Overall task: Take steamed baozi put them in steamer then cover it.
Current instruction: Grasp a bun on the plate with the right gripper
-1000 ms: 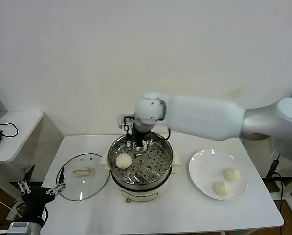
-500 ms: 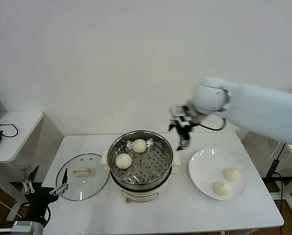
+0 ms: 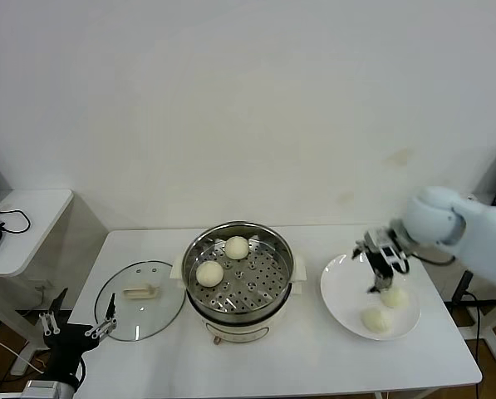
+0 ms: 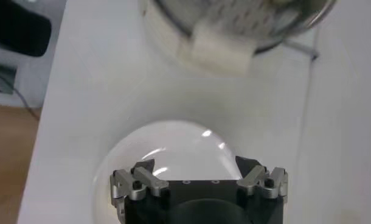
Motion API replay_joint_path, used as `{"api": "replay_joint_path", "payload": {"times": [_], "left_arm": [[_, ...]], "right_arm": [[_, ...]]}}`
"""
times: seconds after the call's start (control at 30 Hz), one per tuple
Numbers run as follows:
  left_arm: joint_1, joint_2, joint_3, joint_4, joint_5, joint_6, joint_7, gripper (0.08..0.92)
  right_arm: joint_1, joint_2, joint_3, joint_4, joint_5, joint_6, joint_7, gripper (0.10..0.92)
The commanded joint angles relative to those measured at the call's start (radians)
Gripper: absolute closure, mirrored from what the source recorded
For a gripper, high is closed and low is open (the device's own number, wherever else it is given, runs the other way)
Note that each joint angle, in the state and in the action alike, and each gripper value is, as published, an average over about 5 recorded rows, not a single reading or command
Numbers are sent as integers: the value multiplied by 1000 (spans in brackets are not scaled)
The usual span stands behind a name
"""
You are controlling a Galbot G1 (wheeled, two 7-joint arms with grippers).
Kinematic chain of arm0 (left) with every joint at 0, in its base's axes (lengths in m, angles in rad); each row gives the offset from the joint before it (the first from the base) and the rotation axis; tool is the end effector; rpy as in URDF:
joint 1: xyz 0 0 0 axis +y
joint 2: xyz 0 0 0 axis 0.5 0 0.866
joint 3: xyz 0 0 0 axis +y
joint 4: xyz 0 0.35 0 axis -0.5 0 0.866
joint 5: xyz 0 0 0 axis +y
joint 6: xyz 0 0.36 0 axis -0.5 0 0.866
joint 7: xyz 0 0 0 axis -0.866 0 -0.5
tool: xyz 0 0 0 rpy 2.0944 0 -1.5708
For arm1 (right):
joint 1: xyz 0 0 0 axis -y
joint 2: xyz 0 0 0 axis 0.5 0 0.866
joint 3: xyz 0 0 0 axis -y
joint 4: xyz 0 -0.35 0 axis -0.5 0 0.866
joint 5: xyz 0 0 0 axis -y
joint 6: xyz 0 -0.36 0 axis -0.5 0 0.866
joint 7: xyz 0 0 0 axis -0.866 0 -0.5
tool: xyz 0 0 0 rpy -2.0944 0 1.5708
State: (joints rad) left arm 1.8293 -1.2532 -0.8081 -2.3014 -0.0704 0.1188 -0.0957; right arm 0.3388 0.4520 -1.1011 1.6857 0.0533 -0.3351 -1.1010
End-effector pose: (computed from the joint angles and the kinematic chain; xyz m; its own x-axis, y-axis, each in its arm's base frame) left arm 0.1256 0.1058 -0.2387 -0.9890 -0.1207 0.0854 -0.0830 0.9311 0.3551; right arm 0.4448 -0.1217 -0.1027 -0.1954 -0.1228 0.9730 -0.9567 -0.1946 -0.2167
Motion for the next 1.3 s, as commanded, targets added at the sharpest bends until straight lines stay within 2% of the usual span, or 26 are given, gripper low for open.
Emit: {"api": "replay_joint_path", "payload": {"times": [0.03,0.33,0.9,1.3], "left_arm": [[10,-5,-2,-1,5,0,0,177],[12,-9,-4,10,9,-1,0,177],[7,-10,-15,28,9,-2,1,177],[7,-14,-14,29,9,-2,1,177]], "right_arm": [[-418,-113,258,-14,-166,55,-18,202],[-530,-58,359,-103,-211,65,0,202],[-538,70,369,-240,-223,60,26,203],[-535,85,358,-252,-211,39,22,318]]}}
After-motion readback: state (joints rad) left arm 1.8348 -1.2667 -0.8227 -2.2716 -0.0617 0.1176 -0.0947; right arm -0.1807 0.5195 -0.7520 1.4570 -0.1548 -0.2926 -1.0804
